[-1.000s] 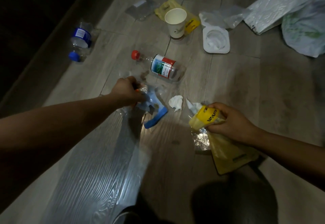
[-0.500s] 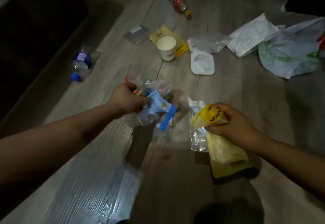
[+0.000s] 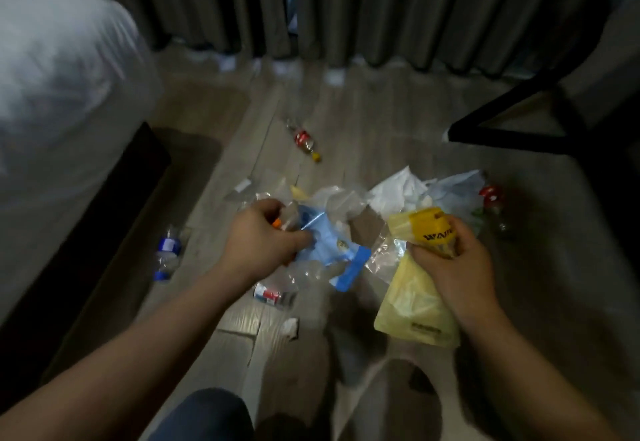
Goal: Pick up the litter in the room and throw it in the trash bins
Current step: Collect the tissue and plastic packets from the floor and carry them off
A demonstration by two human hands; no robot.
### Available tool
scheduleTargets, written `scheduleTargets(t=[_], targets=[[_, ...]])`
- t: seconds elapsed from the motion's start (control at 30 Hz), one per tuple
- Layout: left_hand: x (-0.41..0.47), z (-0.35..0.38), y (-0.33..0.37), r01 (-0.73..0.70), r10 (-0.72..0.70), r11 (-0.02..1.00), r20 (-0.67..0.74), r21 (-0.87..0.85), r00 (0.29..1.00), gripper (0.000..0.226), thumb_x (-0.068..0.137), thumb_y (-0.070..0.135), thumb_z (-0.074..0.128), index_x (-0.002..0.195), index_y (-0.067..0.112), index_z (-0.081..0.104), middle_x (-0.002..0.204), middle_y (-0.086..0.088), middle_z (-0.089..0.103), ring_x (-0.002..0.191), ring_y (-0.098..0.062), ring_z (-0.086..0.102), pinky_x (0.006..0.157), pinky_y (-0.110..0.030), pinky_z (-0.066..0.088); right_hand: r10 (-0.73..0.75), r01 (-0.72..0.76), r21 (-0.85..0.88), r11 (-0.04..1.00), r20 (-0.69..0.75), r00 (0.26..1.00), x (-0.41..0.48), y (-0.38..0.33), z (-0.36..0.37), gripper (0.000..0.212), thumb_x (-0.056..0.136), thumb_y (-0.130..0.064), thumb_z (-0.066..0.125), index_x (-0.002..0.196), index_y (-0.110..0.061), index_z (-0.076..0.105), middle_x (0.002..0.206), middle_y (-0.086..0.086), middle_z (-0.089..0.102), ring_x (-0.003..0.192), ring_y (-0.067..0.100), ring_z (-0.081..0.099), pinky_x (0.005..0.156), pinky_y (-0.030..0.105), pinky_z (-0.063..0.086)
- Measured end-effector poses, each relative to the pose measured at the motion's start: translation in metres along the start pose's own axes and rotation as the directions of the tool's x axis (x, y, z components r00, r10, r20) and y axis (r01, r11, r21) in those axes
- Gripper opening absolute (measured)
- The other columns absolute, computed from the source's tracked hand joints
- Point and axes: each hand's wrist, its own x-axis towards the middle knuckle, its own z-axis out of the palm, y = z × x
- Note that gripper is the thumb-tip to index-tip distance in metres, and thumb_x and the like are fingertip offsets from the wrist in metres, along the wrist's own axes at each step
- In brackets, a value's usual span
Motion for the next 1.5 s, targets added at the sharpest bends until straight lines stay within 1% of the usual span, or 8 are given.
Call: scheduleTargets(t=[0.13,0.53,0.7,0.97,1.1,1.23,1.37,1.5], targets=[[-0.038,-0.042,0.113,-0.063,0.062,0.997,-0.019,-0.044,0.998,0.026,0.068,0.021,0.08,0.086,0.016,0.063,0.074,-0.006,0.068,0.056,-0.013,0.067,0.05,-0.026,0.058,-0.022,0.025,0.027,0.999,-0.106,0.994,-0.025,-0.112,-0.052,0.042,0.072,-0.009,0.076,0.096,-0.038,0.06,0.083,-0.027,0.066,0.074,-0.01,0.061,0.06,0.005,0.044],[-0.192,-0.156,0.43,-0.17,0.167,0.982,-0.046,-0.088,0.985,0.028,0.062,0.019,0.079,0.083,0.008,0.065,0.072,-0.013,0.067,0.063,-0.028,0.067,0.057,-0.045,0.059,-0.12,0.116,-0.031,0.993,-0.272,0.955,-0.129,-0.45,-0.234,0.048,0.069,-0.016,0.075,0.095,-0.051,0.055,0.087,-0.029,0.065,0.076,-0.009,0.061,0.065,0.016,0.043],[-0.247,-0.182,0.529,-0.282,0.277,0.946,-0.054,-0.163,0.959,0.032,0.062,0.015,0.075,0.085,-0.001,0.061,0.062,-0.017,0.061,0.044,-0.012,0.057,0.044,-0.021,0.048,-0.186,0.174,-0.066,0.983,-0.384,0.904,-0.177,-0.541,-0.294,0.048,0.068,-0.022,0.074,0.098,-0.054,0.054,0.087,-0.031,0.065,0.076,-0.012,0.06,0.061,0.017,0.042],[-0.295,-0.205,0.589,-0.434,0.476,0.838,0.057,-0.33,0.877,0.031,0.051,0.032,0.072,0.082,0.03,0.068,0.075,-0.003,0.067,0.055,-0.011,0.064,0.046,-0.015,0.046,-0.287,0.23,-0.173,0.958,-0.609,0.739,-0.244,-0.603,-0.335,0.053,0.071,-0.019,0.075,0.109,-0.049,0.054,0.091,-0.032,0.063,0.079,-0.01,0.06,0.062,0.018,0.044],[-0.302,-0.216,0.595,-0.517,0.567,0.806,0.129,-0.288,0.814,0.029,0.054,0.033,0.073,0.082,0.032,0.066,0.085,-0.004,0.065,0.067,-0.014,0.063,0.053,-0.025,0.046,-0.248,0.196,-0.158,0.968,-0.725,0.643,-0.287,-0.614,-0.335,0.048,0.073,-0.017,0.072,0.11,-0.041,0.056,0.091,-0.019,0.067,0.08,-0.001,0.063,0.069,0.026,0.05],[-0.313,-0.212,0.59,-0.543,0.613,0.786,0.259,-0.295,0.747,0.025,0.063,0.028,0.077,0.083,0.035,0.064,0.09,-0.003,0.065,0.075,-0.017,0.065,0.063,-0.038,0.057,-0.198,0.119,-0.159,0.98,-0.814,0.545,-0.335,-0.616,-0.322,0.047,0.074,-0.014,0.073,0.106,-0.044,0.057,0.091,-0.026,0.065,0.08,-0.005,0.062,0.064,0.021,0.047],[-0.343,-0.192,0.583,-0.532,0.634,0.773,0.396,-0.345,0.664,0.022,0.063,0.023,0.077,0.076,0.035,0.064,0.075,0.003,0.065,0.062,-0.011,0.063,0.044,-0.016,0.044,-0.098,-0.024,-0.12,0.993,-0.899,0.427,-0.396,-0.611,-0.32,0.044,0.072,-0.023,0.071,0.103,-0.049,0.056,0.088,-0.026,0.064,0.078,-0.007,0.059,0.062,0.026,0.048],[-0.398,-0.174,0.585,-0.537,0.665,0.745,0.507,-0.395,0.549,0.021,0.059,0.026,0.077,0.072,0.035,0.062,0.07,0.007,0.065,0.063,-0.001,0.062,0.037,-0.009,0.038,-0.05,-0.098,-0.08,0.992,-0.958,0.281,-0.468,-0.61,-0.328,0.043,0.071,-0.017,0.073,0.093,-0.051,0.056,0.086,-0.029,0.064,0.074,-0.009,0.059,0.057,0.021,0.04]])
